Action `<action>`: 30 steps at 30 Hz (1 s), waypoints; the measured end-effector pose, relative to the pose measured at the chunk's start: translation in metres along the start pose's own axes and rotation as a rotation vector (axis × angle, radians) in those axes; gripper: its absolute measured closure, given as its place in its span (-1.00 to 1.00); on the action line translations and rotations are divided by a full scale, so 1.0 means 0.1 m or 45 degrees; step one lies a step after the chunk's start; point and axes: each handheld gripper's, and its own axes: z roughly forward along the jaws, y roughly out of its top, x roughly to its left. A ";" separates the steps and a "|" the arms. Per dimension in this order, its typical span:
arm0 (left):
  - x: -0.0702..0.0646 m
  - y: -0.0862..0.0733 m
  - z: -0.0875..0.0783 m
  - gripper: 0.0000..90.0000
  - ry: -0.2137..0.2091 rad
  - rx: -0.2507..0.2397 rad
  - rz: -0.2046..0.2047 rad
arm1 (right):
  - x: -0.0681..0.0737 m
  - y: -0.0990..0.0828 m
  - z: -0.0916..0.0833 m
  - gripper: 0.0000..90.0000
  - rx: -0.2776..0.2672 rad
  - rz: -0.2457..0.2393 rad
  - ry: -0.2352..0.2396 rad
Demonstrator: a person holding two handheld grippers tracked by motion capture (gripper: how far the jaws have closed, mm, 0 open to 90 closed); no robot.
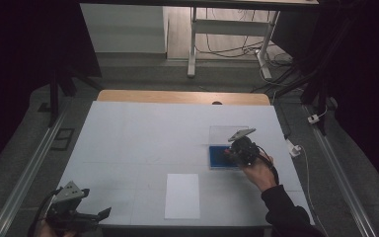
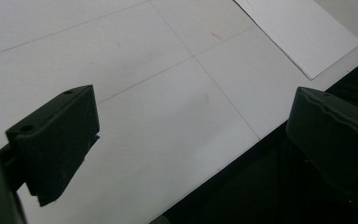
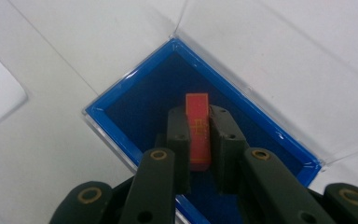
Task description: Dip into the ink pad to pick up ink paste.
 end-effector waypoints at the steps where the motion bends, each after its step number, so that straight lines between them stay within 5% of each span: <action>1: 0.00 0.00 0.00 -0.94 -0.001 -0.001 -0.004 | -0.03 -0.01 0.00 0.79 -0.013 0.030 0.020; 2: 0.00 0.00 0.00 -0.94 -0.001 -0.001 -0.004 | -0.12 -0.05 0.00 0.80 -0.039 0.112 0.066; 6: 0.00 0.00 0.00 -0.94 -0.001 0.000 -0.003 | -0.19 -0.09 0.01 0.80 -0.058 0.177 0.116; 12: 0.00 0.00 0.01 -0.94 -0.001 0.005 -0.001 | -0.11 -0.07 0.00 0.79 -0.046 0.140 0.080; 16: 0.00 0.00 0.00 -0.94 0.000 0.003 0.000 | -0.02 -0.03 0.01 0.79 -0.028 0.053 0.005; 22: 0.00 0.00 0.00 -0.94 -0.005 0.001 -0.003 | -0.08 -0.05 0.00 0.78 -0.039 0.094 0.052; 30: 0.01 0.00 0.00 -0.94 -0.006 -0.004 -0.011 | -0.05 -0.01 -0.03 0.78 -0.023 0.058 0.014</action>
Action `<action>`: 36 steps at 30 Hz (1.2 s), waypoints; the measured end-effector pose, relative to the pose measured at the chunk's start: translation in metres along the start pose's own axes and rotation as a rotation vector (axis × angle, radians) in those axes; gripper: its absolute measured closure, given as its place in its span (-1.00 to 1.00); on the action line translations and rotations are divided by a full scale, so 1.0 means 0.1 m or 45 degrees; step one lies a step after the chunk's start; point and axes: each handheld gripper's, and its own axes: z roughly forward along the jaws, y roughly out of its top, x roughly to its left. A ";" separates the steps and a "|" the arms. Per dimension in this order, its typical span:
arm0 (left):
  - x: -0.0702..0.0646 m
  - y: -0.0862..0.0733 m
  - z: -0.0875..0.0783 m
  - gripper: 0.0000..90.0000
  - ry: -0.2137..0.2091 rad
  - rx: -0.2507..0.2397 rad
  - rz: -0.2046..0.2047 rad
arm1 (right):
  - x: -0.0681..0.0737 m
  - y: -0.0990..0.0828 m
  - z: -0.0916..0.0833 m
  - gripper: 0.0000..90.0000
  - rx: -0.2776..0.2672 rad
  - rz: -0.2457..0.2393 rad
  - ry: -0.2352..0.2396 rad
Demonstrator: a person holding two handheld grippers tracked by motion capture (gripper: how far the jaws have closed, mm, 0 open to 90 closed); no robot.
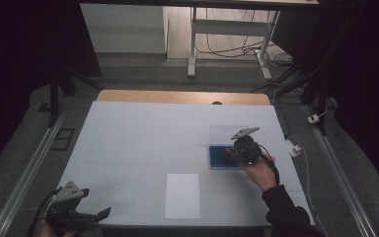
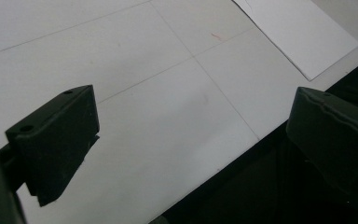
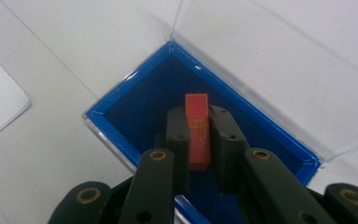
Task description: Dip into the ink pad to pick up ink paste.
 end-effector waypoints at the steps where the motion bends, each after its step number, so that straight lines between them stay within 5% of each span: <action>1: 0.00 0.00 0.00 -0.94 0.000 0.000 0.000 | -0.01 0.00 -0.01 0.78 -0.014 0.009 0.009; 9: 0.00 0.00 0.00 -0.94 0.001 0.001 0.001 | -0.09 0.02 -0.16 0.78 -0.119 0.085 -0.009; 26: -0.01 0.00 0.00 -0.94 0.004 0.005 0.007 | -0.19 -0.05 0.01 0.77 -0.040 0.141 0.031; 32: -0.01 0.00 0.01 -0.94 0.007 0.010 0.012 | -0.24 -0.07 0.02 0.78 -0.042 0.211 0.068; 36: -0.01 0.00 0.01 -0.94 0.011 0.015 0.014 | -0.18 -0.05 0.04 0.79 -0.035 0.165 0.022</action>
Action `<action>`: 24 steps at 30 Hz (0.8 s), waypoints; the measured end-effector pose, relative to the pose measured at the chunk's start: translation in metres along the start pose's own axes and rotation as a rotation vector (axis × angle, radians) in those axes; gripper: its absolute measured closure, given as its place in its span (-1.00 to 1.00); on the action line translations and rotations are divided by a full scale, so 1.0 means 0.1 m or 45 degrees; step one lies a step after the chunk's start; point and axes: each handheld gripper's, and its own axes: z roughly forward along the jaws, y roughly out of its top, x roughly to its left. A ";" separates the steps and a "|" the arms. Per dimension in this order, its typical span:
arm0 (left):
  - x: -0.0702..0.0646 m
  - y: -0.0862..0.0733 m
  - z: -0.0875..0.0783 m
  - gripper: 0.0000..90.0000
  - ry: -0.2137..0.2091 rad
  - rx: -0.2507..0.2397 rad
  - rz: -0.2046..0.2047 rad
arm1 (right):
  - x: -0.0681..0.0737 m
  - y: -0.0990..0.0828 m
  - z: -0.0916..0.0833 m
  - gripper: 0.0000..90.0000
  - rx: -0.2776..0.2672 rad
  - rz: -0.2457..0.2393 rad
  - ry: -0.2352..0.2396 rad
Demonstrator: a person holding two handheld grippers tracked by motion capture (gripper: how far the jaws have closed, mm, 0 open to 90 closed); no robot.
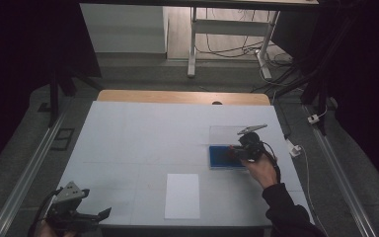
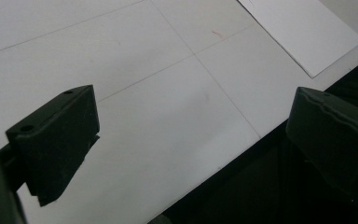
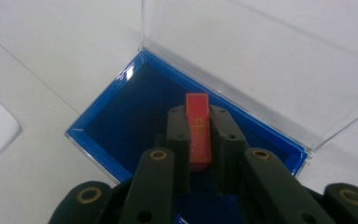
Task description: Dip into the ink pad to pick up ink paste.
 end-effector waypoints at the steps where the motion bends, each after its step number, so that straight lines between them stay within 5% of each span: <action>1: 0.00 0.00 0.00 -0.94 0.001 0.002 0.000 | 0.02 0.01 0.00 0.79 0.007 -0.020 -0.015; 8: 0.00 0.00 0.00 -0.94 0.001 0.004 0.000 | 0.17 0.03 0.02 0.79 0.046 -0.140 -0.107; 17: 0.00 0.00 0.00 -0.94 0.000 0.003 0.000 | -0.02 -0.04 0.01 0.79 -0.014 0.021 0.023; 20: 0.00 0.00 0.00 -0.94 0.000 0.003 -0.001 | -0.02 -0.04 0.01 0.79 -0.013 0.019 0.022; 24: 0.00 0.00 0.00 -0.94 0.000 0.004 -0.001 | 0.08 -0.01 0.01 0.79 0.006 -0.064 -0.043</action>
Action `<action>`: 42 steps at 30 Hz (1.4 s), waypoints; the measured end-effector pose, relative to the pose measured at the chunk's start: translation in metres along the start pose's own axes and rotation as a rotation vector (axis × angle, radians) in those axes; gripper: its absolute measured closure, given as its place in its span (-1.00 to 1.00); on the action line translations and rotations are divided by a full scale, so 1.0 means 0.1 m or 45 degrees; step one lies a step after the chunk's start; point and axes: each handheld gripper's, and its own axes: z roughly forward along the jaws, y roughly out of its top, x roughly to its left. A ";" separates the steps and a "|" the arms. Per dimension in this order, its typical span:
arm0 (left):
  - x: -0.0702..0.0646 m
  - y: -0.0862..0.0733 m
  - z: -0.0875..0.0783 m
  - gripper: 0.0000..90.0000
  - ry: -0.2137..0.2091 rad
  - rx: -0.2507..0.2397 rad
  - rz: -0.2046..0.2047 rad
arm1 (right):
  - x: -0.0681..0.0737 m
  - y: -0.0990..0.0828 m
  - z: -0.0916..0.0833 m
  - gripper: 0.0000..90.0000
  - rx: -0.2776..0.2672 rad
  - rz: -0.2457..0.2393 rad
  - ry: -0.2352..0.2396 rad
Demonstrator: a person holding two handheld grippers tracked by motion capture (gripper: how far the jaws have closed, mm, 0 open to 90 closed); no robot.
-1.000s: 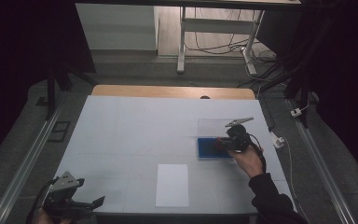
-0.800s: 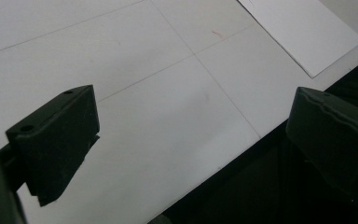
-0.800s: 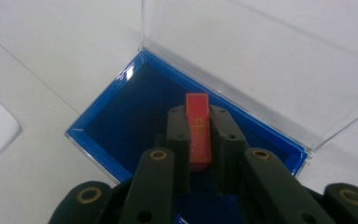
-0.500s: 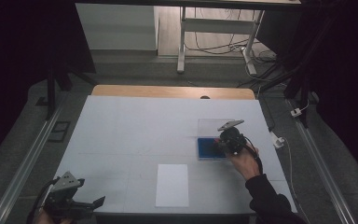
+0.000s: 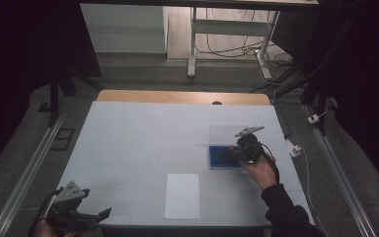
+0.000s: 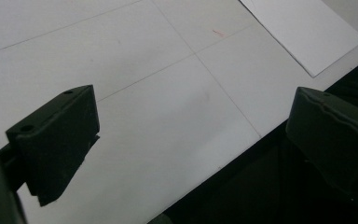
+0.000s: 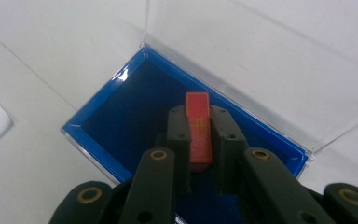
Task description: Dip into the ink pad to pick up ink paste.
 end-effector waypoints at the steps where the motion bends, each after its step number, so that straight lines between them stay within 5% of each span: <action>1: 0.00 0.00 0.00 -0.94 0.000 0.000 0.001 | 0.06 0.01 0.00 0.79 0.013 -0.057 -0.041; 21: 0.01 0.00 -0.01 -0.94 -0.002 -0.009 -0.005 | -0.02 -0.02 -0.03 0.77 -0.025 -0.007 0.011; 42: 0.01 -0.01 -0.01 -0.94 -0.004 -0.011 -0.008 | 0.02 -0.01 -0.17 0.78 -0.066 -0.077 0.018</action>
